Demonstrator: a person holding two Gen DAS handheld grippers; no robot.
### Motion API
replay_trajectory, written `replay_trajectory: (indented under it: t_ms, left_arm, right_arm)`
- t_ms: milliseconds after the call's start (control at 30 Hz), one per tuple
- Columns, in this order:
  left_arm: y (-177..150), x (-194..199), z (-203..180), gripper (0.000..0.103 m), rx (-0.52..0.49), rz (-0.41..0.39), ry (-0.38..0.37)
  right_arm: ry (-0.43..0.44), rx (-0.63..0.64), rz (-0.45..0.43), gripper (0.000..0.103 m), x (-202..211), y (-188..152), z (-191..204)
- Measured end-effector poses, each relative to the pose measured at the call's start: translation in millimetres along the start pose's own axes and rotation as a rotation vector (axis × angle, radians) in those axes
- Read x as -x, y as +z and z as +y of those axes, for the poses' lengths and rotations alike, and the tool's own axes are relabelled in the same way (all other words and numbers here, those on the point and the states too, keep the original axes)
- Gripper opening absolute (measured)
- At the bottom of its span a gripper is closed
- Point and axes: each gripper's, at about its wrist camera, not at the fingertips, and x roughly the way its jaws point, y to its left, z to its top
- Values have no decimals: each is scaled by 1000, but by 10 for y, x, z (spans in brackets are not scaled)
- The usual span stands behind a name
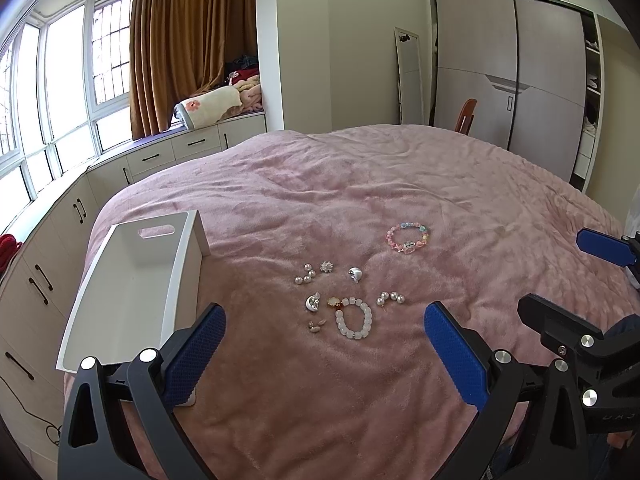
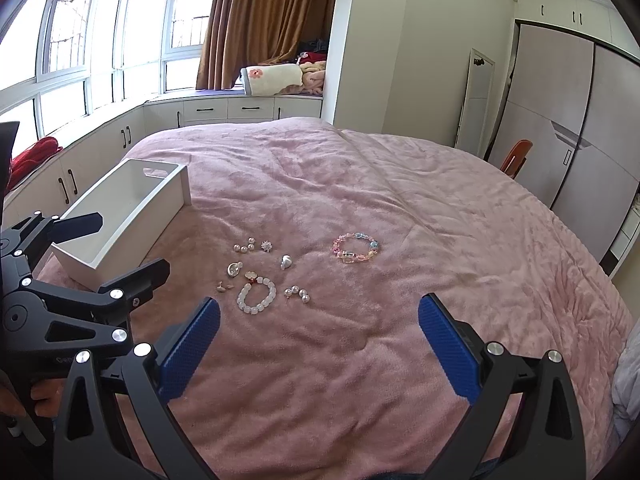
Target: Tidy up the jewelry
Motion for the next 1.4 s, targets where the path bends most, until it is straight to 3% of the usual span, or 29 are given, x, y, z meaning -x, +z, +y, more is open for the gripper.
replay_trajectory:
  t_ms: [1400]
  left_arm:
    - [-74, -176, 102, 101, 15, 28, 12]
  right_arm:
    - [5, -9, 2, 98, -169, 21, -3]
